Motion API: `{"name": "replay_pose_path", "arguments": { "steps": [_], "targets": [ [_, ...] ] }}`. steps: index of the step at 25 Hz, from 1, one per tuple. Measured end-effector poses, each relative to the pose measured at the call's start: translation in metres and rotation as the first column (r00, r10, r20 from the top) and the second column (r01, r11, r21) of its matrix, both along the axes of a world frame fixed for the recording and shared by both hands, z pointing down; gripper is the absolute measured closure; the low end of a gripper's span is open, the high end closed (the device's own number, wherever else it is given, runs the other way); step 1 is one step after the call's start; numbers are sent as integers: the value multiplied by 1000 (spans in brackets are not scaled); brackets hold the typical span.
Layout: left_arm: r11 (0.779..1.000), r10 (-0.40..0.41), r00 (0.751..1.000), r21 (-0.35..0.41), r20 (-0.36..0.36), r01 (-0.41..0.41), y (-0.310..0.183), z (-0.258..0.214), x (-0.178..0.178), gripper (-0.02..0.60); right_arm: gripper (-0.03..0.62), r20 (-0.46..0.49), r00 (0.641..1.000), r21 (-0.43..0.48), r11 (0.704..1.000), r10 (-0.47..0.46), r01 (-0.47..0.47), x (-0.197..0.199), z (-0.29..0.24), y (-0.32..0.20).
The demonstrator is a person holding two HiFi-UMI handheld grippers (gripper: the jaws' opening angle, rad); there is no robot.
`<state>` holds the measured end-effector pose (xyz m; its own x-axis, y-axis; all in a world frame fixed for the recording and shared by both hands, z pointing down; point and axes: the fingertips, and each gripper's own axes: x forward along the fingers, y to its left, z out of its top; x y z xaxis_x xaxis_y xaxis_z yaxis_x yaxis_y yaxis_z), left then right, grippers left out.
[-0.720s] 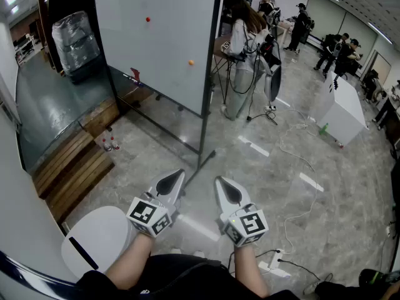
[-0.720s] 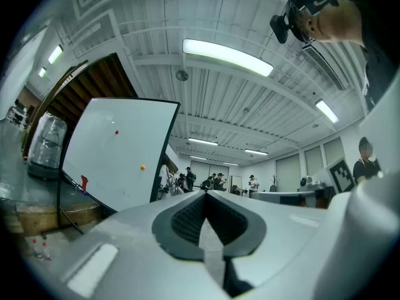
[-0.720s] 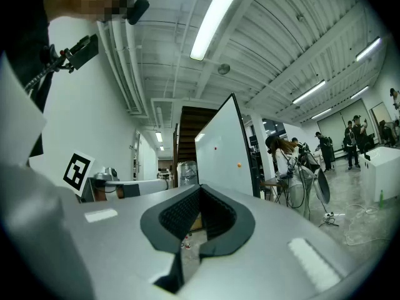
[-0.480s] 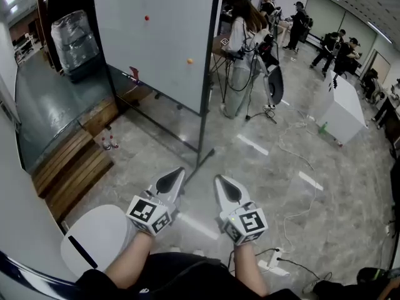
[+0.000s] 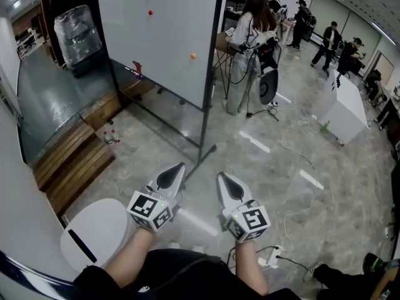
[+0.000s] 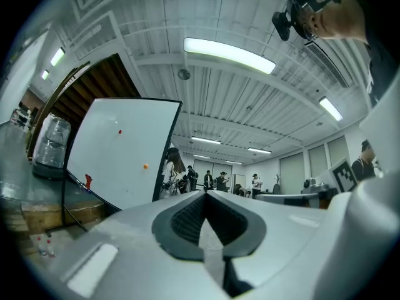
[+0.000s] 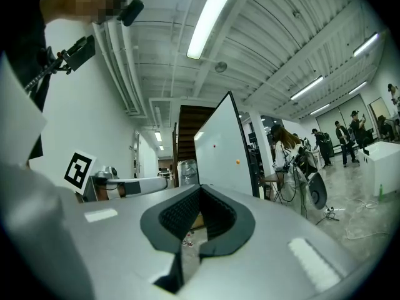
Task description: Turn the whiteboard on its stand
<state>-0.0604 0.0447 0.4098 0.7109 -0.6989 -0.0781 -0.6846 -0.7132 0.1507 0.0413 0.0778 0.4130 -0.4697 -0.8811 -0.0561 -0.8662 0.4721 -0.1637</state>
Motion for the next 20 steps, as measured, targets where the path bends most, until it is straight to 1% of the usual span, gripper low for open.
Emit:
{"name": "replay_pose_path", "arguments": {
  "steps": [8, 13, 20],
  "targets": [
    [1000, 1, 1000, -5, 4, -1, 8, 0, 7, 583, 585, 32, 999, -9, 1000, -12, 13, 4, -5, 7],
    [1000, 2, 1000, -1, 12, -2, 12, -1, 16, 583, 585, 50, 998, -7, 999, -36, 37, 12, 0, 10],
    [1000, -9, 1000, 7, -7, 9, 24, 4, 21, 578, 585, 47, 997, -5, 998, -61, 61, 20, 5, 17]
  ]
}}
